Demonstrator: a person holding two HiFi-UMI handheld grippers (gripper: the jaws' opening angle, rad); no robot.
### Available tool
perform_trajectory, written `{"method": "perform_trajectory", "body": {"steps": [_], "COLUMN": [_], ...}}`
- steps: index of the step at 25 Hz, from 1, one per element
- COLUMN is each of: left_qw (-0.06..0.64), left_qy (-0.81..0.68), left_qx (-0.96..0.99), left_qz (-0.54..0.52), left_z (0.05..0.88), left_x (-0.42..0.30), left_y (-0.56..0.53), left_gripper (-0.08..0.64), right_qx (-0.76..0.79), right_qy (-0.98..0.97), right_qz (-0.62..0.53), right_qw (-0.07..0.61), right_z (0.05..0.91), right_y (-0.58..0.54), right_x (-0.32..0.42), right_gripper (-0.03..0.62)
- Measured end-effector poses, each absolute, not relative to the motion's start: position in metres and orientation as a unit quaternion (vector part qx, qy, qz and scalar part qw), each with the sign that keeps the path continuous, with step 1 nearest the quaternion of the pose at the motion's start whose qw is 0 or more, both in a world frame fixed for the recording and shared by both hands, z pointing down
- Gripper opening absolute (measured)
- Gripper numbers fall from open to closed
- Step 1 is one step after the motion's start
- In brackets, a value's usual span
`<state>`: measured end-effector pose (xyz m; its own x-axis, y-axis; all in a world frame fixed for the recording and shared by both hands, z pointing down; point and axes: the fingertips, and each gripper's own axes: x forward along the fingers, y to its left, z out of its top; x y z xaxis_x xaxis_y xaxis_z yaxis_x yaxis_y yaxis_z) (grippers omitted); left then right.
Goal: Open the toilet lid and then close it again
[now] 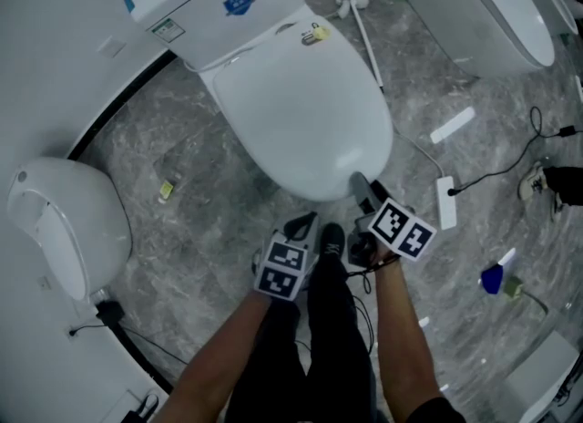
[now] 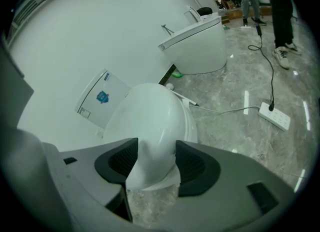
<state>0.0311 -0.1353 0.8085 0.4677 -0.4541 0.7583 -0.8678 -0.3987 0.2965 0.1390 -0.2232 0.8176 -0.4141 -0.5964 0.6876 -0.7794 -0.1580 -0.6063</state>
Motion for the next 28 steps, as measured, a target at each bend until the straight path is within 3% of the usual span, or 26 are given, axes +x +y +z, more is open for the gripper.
{"method": "perform_trajectory", "body": {"steps": [11,24,28], "left_qw": [0.369,0.395,0.396], "left_qy": [-0.419,-0.489,-0.499], "left_qx": [0.779,0.751,0.751], "left_qz": [0.286,0.199,0.174], "left_z": [0.813,0.785,0.765], "left_x": [0.056,0.057,0.053], "left_y": [-0.144,-0.167,-0.173], "left_gripper": [0.008,0.008,0.006], "right_qx": [0.517,0.489,0.484], "right_qy": [-0.662,-0.693,-0.709], "right_qz": [0.537,0.524,0.503], "right_qw": [0.076,0.079,0.107], "right_z": [0.770,0.720,0.708], "right_y": [-0.223,-0.226,-0.228], "right_x": [0.136,0.129,0.129], "right_gripper": [0.233,0.233,0.193]}}
